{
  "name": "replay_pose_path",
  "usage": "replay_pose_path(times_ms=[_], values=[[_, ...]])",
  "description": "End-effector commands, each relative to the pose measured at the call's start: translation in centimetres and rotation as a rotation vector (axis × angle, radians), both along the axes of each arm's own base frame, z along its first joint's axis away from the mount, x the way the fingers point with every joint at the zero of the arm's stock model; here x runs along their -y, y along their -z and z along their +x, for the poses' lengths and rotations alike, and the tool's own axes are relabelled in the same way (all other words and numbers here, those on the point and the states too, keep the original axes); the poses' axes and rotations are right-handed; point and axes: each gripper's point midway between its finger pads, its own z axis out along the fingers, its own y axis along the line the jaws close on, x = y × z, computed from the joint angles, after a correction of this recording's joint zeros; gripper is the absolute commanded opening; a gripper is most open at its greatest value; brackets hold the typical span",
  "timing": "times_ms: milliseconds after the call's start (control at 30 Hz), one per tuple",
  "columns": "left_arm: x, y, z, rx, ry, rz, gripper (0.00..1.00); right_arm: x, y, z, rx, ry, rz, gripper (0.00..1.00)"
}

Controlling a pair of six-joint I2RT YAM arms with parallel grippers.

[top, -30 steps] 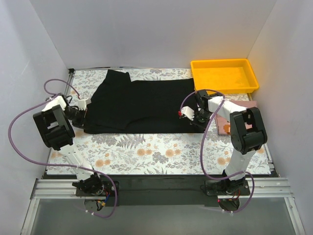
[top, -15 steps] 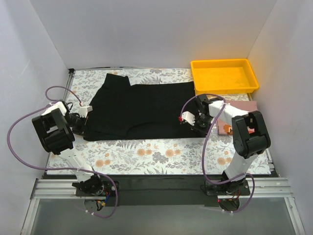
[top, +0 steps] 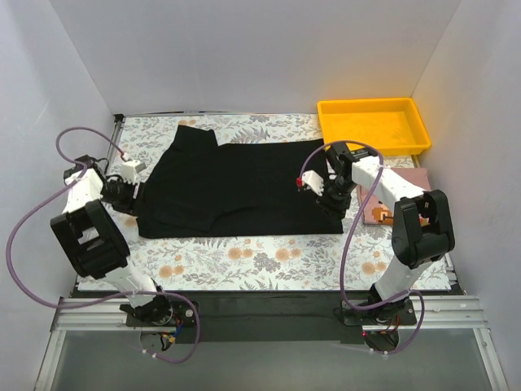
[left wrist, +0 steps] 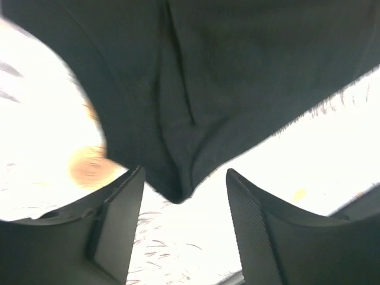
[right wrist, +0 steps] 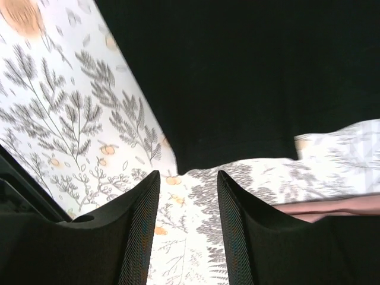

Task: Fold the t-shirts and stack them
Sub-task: Fold the tshirt

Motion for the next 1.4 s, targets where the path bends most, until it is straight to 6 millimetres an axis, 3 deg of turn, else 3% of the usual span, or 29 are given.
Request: replay_pose_path(times_ms=[0, 100, 133, 200, 367, 433, 533, 833, 967, 1267, 1367], values=[[1.1, -6.5, 3.6, 0.338, 0.045, 0.048, 0.57, -2.3, -3.4, 0.8, 0.001, 0.065, 0.103, 0.50], [3.9, -7.0, 4.3, 0.368, 0.107, 0.111, 0.57, -2.9, -3.3, 1.3, -0.025, 0.125, 0.114, 0.47], [5.8, -5.9, 3.9, 0.334, 0.140, 0.129, 0.57, -3.0, -3.1, 1.4, -0.033, 0.138, 0.110, 0.45], [8.5, -6.0, 3.8, 0.346, 0.172, 0.125, 0.57, -3.2, -2.5, 1.4, -0.066, 0.173, 0.104, 0.43], [12.4, -3.3, 1.8, 0.267, 0.180, 0.143, 0.57, -4.3, -1.9, 1.7, -0.100, 0.222, 0.143, 0.40], [15.0, -2.5, 1.1, 0.255, 0.238, 0.146, 0.57, -4.5, -1.8, 1.9, -0.104, 0.246, 0.145, 0.37], [16.6, -0.5, -0.1, 0.195, 0.259, 0.187, 0.57, -4.3, -0.9, 2.0, -0.114, 0.275, 0.118, 0.34], [18.3, 2.7, -0.6, 0.148, 0.243, 0.275, 0.59, -4.0, 0.8, 1.7, -0.129, 0.295, 0.096, 0.32], [18.8, 3.2, -0.2, 0.136, 0.234, 0.279, 0.52, -3.7, 1.2, 1.8, -0.124, 0.293, 0.079, 0.32], [19.3, 2.7, 1.5, 0.160, 0.220, 0.274, 0.00, -3.3, 1.8, 1.6, -0.121, 0.282, 0.065, 0.32], [19.8, 2.0, 2.5, 0.180, 0.222, 0.261, 0.00, -3.4, 1.9, 1.6, -0.126, 0.282, 0.068, 0.32]])
